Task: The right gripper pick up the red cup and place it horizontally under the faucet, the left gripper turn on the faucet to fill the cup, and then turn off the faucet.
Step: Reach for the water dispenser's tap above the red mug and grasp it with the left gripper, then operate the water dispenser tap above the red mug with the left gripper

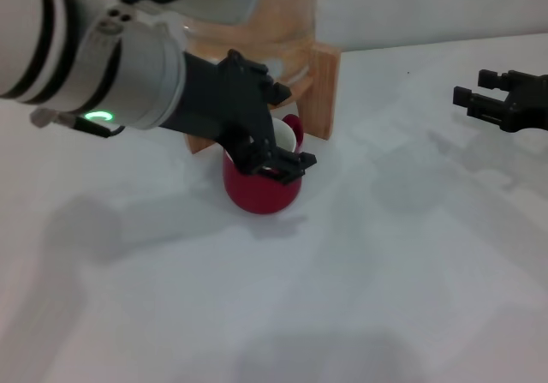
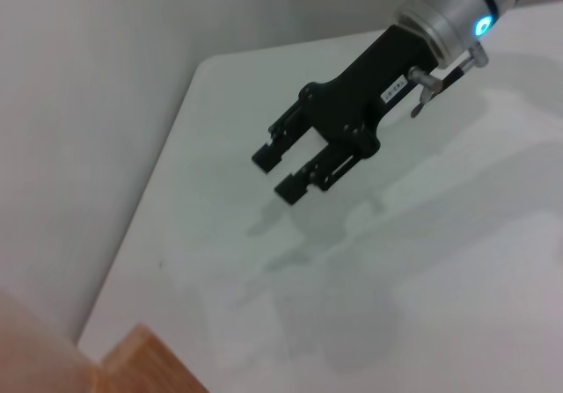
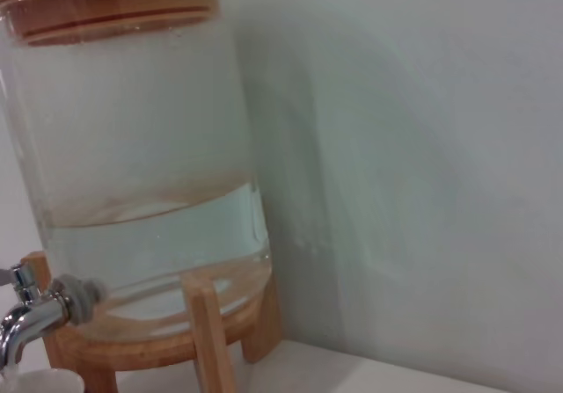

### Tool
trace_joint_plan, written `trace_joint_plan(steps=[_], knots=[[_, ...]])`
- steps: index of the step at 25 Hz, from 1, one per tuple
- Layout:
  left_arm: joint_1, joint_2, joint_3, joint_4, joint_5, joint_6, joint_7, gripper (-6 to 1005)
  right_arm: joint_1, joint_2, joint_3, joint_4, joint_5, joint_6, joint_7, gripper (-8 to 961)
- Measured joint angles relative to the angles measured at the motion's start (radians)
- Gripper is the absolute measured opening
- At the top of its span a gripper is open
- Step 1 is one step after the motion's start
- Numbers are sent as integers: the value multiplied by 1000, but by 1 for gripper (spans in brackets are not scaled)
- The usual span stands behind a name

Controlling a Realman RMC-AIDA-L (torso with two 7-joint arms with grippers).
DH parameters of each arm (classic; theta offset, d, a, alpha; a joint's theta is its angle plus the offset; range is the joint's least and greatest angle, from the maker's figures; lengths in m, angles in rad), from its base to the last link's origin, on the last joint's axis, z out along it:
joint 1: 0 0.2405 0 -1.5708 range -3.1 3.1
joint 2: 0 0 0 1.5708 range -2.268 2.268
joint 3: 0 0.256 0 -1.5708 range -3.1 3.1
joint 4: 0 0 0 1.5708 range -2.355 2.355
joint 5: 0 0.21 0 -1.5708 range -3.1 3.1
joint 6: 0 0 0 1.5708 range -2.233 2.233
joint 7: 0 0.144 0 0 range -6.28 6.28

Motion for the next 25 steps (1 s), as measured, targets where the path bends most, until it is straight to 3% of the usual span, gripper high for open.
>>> trace_joint_plan(steps=[5,14,25], knots=[[24,-1,-19,1,-3,-10,-90,795,-4,-1,0,0,0,-1,1,576],[19,-2,43,-11,98,10,-281,797,-4,2,-1,0,0,-4,1,576],[-31,2,-89,-131,9,-62,-329,796,1,4,-8,0,0,-8,9,576]])
